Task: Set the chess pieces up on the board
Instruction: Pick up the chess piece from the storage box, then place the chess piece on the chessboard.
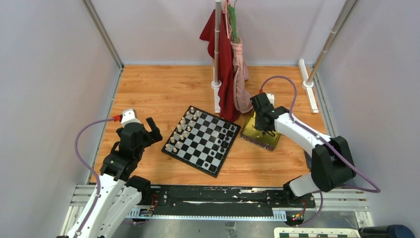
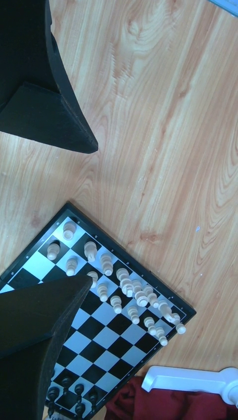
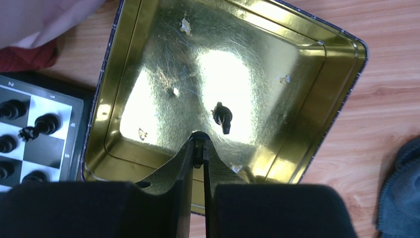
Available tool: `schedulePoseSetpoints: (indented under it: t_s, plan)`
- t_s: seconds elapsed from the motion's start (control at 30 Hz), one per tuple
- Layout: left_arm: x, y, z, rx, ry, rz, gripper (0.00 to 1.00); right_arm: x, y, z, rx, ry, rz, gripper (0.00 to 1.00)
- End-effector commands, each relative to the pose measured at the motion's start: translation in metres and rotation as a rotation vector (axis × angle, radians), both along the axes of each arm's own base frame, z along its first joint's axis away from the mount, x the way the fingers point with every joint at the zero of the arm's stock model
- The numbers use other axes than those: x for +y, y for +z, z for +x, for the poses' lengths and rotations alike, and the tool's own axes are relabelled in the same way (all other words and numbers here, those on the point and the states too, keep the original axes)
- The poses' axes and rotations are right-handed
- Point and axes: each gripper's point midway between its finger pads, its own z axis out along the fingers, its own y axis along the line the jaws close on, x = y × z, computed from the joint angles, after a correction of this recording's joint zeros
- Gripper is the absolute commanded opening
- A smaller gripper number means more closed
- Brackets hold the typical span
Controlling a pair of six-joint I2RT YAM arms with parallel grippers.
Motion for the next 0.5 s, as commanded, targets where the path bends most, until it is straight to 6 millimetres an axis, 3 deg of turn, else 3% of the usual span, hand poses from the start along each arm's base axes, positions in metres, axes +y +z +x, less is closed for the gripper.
schedulePoseSetpoints:
  t_s: [0.0, 0.2, 0.47]
  plan:
    - [-0.001, 0.002, 0.0, -0.019, -0.005, 0.0, 1.0, -0.003, 0.009, -0.023, 0.017, 0.053, -0.057, 0.0]
    - [-0.002, 0.002, 0.0, -0.021, -0.008, 0.0, 1.0, 0.02, 0.029, -0.05, -0.004, 0.178, -0.078, 0.0]
    - [-0.003, 0.003, 0.0, -0.024, -0.014, -0.003, 1.0, 0.076, 0.048, -0.1, -0.02, 0.398, -0.092, 0.0]
